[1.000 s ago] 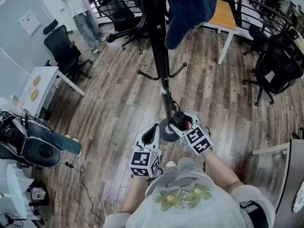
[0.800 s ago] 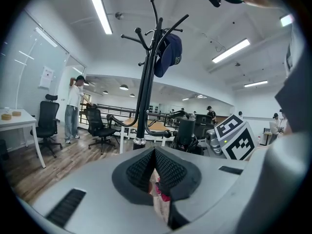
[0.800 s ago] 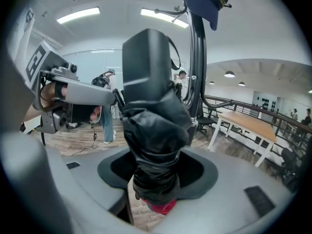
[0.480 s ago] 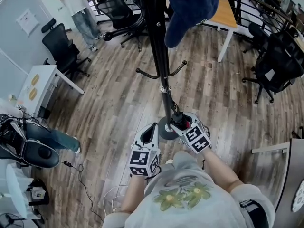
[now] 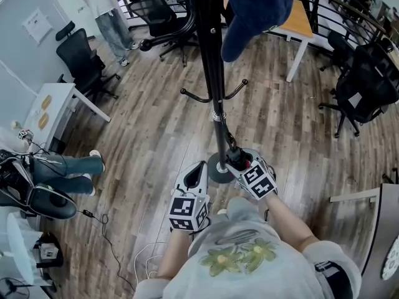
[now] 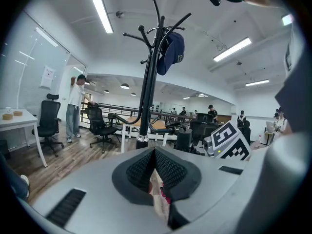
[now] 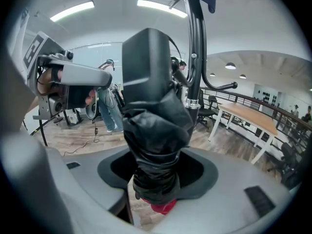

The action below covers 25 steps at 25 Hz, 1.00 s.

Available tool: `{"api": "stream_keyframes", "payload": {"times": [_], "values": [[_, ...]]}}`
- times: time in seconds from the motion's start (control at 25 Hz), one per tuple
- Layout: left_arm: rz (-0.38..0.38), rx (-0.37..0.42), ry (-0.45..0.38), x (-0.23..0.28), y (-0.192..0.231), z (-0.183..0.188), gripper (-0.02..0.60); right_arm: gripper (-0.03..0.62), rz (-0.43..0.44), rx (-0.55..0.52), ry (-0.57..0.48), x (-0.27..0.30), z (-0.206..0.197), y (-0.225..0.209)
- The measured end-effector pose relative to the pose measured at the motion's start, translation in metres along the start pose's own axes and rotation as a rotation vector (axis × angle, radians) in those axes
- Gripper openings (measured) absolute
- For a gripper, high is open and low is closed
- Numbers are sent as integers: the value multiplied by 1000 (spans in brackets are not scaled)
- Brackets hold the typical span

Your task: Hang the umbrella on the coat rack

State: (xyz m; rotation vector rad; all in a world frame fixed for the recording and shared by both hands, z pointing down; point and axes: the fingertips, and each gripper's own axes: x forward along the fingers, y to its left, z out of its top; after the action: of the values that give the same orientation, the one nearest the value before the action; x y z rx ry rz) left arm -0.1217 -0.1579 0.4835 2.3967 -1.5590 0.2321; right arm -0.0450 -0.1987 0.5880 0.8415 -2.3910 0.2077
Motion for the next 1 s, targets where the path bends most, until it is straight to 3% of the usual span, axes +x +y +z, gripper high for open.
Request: {"api": "stream_keyframes", "payload": {"times": [1.0], "values": [[14, -13, 17, -7, 3, -16, 2, 233, 12, 46, 75, 17, -28, 4]]}}
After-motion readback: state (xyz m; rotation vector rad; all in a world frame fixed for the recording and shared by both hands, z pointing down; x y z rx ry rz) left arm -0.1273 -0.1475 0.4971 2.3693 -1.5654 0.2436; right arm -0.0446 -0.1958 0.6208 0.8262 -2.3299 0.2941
